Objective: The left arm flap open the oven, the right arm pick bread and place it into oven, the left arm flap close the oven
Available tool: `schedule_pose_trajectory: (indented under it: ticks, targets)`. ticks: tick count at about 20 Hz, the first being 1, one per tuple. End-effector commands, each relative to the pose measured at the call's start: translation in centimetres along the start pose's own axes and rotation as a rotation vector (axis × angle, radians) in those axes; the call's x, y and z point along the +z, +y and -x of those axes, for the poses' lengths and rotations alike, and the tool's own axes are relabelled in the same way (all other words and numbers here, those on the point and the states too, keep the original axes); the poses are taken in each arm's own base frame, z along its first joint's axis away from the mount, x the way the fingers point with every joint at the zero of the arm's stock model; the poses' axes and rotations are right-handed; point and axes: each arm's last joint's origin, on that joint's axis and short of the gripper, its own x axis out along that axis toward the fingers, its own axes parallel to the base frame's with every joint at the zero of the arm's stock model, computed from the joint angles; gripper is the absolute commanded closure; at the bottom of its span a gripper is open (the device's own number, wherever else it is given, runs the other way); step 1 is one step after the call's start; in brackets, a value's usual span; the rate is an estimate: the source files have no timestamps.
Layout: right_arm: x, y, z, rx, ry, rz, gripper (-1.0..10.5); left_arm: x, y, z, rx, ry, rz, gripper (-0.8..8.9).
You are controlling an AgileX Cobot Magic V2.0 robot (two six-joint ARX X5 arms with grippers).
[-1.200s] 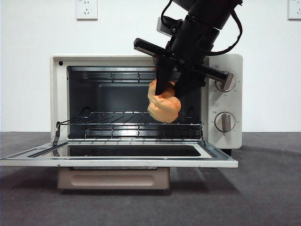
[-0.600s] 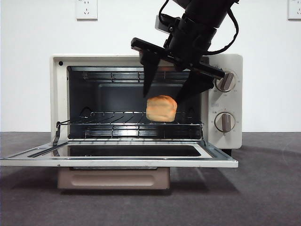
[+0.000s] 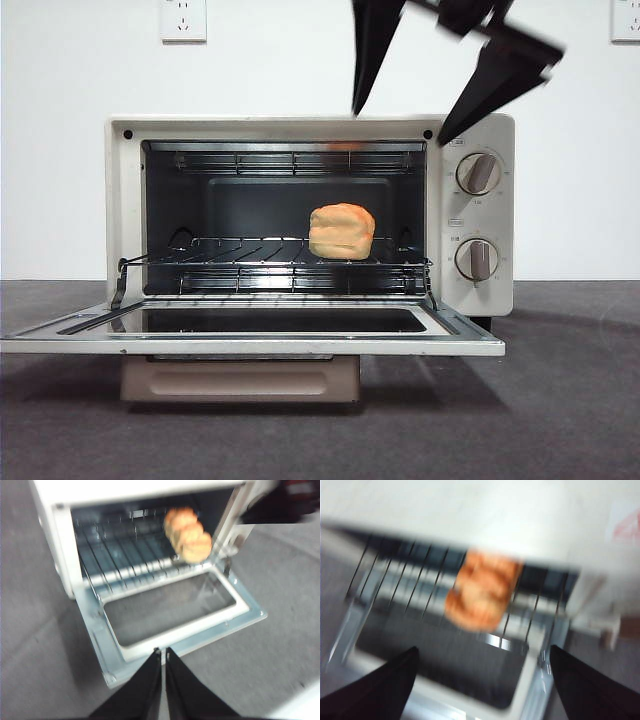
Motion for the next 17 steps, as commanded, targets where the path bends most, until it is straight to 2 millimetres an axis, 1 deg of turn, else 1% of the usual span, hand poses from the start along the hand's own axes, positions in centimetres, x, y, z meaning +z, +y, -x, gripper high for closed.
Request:
schedule_pose_trajectory:
  ticks: [1, 4, 6, 8, 9, 13, 15, 17]
  targets:
    - [-0.8, 0.2, 3.0, 0.011, 0.018, 0.112, 5.3, 0.7, -0.4, -1.2, -0.031, 0.061, 0.029, 8.0]
    - [-2.3, -0.5, 7.0, 0.007, 0.03, 0.181, 5.3, 1.9, -0.4, -4.2, -0.073, 0.188, 0.046, 8.01]
    - [-3.4, -1.1, 9.4, 0.002, 0.025, 0.206, 5.3, 2.4, 0.4, -6.4, -0.096, 0.254, 0.087, 8.01]
    - [-4.5, -1.7, 11.6, 0.001, 0.01, 0.227, 5.3, 2.9, 2.1, -8.3, -0.131, 0.299, 0.162, 8.01]
    - [-5.1, -2.0, 12.7, -0.002, -0.005, 0.238, 5.3, 3.2, 3.3, -9.1, -0.143, 0.306, 0.198, 8.01]
    - [-7.1, -3.1, 16.1, 0.007, -0.072, 0.259, 5.3, 3.5, 7.8, -11.1, -0.143, 0.307, 0.352, 8.01]
    - [-7.9, -3.5, 17.6, 0.024, -0.121, 0.258, 5.3, 2.7, 9.6, -12.0, -0.166, 0.305, 0.431, 8.01]
    - [-8.7, -3.9, 18.8, 0.04, -0.167, 0.257, 5.3, 1.2, 10.8, -12.6, -0.149, 0.304, 0.481, 8.01]
